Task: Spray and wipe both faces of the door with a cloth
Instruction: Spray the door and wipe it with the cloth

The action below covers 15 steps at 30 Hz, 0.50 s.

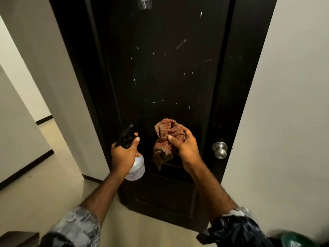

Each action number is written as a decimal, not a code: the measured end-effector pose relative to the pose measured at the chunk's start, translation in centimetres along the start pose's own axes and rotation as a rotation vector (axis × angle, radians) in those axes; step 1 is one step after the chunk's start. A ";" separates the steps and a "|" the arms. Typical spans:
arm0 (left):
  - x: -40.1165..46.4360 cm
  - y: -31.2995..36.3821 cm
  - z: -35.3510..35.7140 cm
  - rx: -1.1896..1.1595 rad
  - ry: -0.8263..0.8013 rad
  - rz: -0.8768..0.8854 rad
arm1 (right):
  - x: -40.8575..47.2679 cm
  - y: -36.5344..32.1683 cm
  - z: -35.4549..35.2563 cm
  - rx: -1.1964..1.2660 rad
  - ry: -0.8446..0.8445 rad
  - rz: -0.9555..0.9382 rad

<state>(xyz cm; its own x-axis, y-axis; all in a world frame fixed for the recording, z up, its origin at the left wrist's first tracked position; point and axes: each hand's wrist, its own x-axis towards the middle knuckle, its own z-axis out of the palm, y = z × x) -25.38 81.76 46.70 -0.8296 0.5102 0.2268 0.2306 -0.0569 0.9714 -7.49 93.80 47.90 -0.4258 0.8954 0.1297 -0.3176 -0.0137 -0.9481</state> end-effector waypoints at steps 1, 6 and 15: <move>0.9 -0.1 0.1 -0.018 -0.029 0.016 | 0.4 0.1 0.4 -0.001 0.018 -0.001; 4.9 0.0 0.1 -0.045 -0.114 0.070 | 1.7 0.2 2.3 0.009 0.083 -0.036; 8.7 0.9 0.7 -0.038 -0.184 0.110 | 2.3 -0.2 3.8 -0.084 0.204 -0.130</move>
<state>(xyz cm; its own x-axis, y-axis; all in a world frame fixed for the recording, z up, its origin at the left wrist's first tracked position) -32.05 86.80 49.52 -0.6926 0.6472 0.3183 0.2926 -0.1512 0.9442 -11.68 94.20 49.52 -0.2036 0.9587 0.1985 -0.2830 0.1365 -0.9494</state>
